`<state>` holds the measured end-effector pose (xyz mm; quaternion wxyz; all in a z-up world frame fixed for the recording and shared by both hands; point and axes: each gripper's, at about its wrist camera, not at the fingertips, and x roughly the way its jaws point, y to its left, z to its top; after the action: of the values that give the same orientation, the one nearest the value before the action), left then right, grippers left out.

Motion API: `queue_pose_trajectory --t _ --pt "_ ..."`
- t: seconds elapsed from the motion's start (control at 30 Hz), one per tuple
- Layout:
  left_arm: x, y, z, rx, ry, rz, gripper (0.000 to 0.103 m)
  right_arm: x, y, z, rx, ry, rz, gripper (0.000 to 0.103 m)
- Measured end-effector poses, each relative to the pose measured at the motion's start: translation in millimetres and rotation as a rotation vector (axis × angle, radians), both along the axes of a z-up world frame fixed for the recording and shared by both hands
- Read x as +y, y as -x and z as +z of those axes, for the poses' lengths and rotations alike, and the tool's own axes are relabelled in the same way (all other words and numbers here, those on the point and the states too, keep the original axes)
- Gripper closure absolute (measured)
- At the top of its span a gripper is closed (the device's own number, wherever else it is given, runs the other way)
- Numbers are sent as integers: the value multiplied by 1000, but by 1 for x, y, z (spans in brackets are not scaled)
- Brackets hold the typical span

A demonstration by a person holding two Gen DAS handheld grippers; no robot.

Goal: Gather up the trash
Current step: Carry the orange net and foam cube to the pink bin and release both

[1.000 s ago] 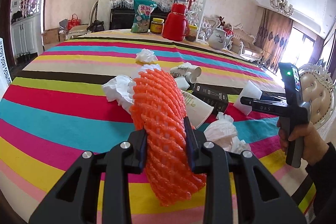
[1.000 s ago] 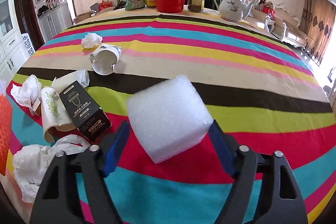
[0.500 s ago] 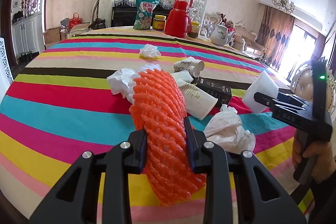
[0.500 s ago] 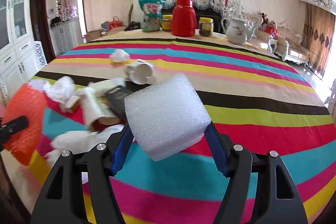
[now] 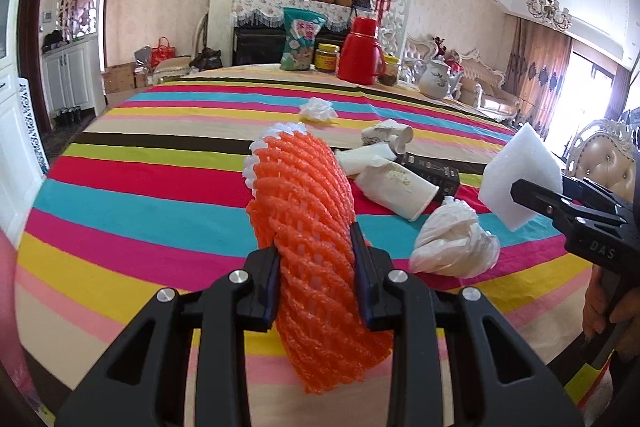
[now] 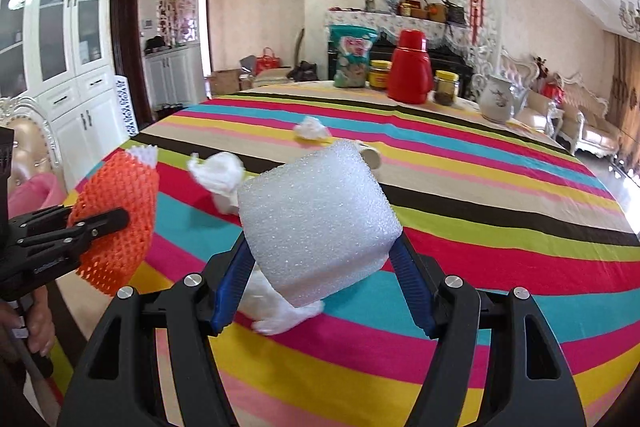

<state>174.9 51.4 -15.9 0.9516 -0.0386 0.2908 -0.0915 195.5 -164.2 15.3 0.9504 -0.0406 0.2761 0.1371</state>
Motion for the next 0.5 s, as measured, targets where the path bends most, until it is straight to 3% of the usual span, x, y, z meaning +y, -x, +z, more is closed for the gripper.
queue_pose_trajectory --t 0.5 --pt "62 55 20 -79 -77 146 73 86 10 1 -10 0 165 37"
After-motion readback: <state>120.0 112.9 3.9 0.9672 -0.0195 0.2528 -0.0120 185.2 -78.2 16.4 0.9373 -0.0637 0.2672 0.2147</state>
